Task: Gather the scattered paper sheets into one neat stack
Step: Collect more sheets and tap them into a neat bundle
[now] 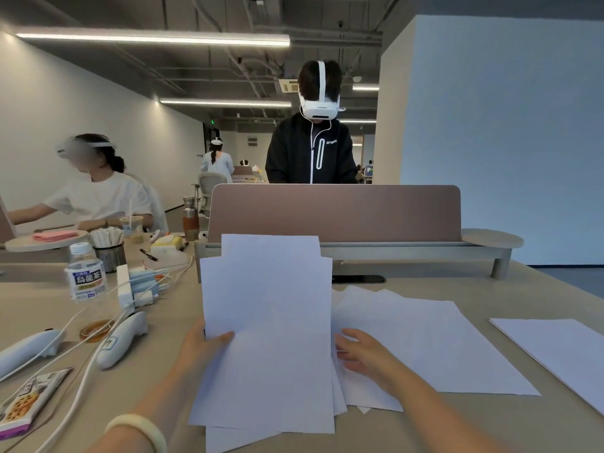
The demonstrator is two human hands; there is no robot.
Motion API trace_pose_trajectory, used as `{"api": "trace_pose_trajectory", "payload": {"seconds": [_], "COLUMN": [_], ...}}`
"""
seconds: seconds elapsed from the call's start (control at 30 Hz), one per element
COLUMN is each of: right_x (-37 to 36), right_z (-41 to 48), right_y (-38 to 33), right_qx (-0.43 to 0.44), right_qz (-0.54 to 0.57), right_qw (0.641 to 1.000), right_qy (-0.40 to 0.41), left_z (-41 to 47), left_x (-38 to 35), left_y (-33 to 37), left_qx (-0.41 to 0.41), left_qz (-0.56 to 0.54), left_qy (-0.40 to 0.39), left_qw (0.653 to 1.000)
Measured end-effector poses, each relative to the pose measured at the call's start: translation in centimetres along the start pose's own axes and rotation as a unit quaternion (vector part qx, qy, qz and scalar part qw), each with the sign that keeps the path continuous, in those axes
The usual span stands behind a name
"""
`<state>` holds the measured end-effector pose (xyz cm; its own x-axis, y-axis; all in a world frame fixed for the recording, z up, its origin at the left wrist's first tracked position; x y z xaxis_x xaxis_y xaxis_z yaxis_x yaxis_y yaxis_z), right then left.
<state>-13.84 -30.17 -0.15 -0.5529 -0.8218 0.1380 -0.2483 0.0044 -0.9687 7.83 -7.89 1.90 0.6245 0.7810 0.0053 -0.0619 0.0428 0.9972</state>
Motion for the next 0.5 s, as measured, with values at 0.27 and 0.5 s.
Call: {"api": "trace_pose_trajectory", "payload": {"seconds": [0.27,0.5], "right_x": [-3.0,-4.6], "right_z": [0.4,-0.4], "right_y": [-2.6,-7.0], "right_qx": [0.036,0.138], "right_qz": [-0.016,0.018], "right_qw": [0.999,0.990], "right_qy": [-0.037,0.009], "left_z": [-1.3,-1.6], "left_x": [2.2,1.5], "left_y": [3.3,5.3], "left_qx": [-0.048,-0.089], "left_qz": [-0.006,-0.023], "left_qy": [-0.020,-0.036], "left_qw": [0.999,0.995]}}
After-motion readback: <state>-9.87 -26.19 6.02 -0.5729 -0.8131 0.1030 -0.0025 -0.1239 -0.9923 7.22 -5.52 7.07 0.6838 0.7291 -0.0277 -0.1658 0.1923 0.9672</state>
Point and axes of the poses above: each hand's wrist, its own z-axis towards the middle knuckle, its own x-axis out of the back of the hand, y = z × x, the point moved 4 cm from there along z, towards the middle knuckle, and after that the axes turned 4 degrees about -y, right-handed, at the moved point
